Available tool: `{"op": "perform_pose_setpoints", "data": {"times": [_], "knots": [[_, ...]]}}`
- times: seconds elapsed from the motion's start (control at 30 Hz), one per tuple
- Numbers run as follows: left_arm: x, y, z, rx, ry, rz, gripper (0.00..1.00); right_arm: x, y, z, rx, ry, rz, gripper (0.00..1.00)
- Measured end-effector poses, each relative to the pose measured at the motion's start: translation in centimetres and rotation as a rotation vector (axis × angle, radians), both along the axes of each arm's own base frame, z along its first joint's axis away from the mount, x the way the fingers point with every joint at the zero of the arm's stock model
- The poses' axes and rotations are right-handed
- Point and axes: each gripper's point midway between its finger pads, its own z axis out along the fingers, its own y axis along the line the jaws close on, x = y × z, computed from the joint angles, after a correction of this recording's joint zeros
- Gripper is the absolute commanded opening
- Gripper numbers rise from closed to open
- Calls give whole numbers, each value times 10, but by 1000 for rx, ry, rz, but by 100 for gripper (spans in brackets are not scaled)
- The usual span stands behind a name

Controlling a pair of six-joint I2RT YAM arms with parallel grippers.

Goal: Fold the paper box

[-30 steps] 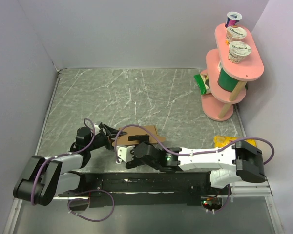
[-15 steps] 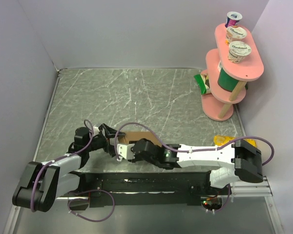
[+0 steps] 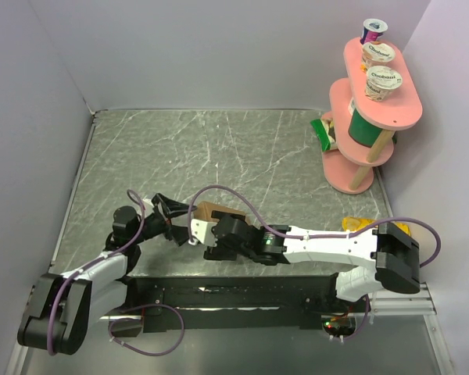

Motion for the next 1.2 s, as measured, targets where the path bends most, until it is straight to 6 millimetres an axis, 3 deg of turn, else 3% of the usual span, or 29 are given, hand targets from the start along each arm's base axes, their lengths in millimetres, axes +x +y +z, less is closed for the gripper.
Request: {"op": "perform_pose_setpoints", "data": {"times": [0.37,0.67,0.77,0.8,0.83,0.9,1.2], "knots": [[8,5,15,-28,-28,70,98,-5,17,-5,110,64,-106,97],[14,9,26,-37,-48,149,98,23,21,-19,138,1,-359,97],[14,9,29,-41,-56,163,98,31,20,-23,148,-34,-440,89],[14,9,30,-43,-59,166,97,33,19,-23,152,-42,-457,83],[14,9,31,-46,-61,170,97,35,17,-24,156,-53,-480,69],[13,9,32,-52,-62,173,96,39,13,-23,157,-79,-515,63],[11,10,30,-25,-93,181,96,39,4,-16,144,-82,-501,59]]}}
